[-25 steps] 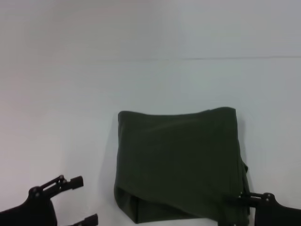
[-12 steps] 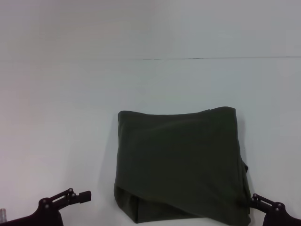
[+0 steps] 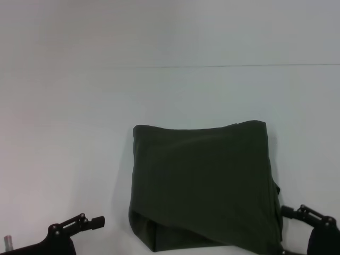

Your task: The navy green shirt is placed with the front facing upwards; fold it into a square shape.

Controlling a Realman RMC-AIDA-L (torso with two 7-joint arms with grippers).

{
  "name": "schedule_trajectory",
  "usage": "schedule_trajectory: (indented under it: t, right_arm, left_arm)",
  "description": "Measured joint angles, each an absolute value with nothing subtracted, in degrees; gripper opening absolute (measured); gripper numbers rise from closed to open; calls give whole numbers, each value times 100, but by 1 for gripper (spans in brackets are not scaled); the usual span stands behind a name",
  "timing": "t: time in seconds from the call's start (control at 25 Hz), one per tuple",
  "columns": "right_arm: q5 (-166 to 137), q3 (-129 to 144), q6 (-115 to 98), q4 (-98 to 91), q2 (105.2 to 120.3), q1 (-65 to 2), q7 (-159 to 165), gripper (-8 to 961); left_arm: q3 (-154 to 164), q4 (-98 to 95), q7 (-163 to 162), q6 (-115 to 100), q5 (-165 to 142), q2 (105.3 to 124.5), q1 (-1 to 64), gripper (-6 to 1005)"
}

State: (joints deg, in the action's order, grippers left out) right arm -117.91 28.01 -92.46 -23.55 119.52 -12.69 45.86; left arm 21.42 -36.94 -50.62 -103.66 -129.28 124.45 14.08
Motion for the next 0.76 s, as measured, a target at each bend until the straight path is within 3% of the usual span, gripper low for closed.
schedule_trajectory:
  t: [0.76]
  right_arm:
    - [-11785, 2453, -9334, -2355, 11952, -1299, 4463, 947]
  left_arm:
    - [2060, -3682, -5027, -10367, -12866, 12435, 1464, 908]
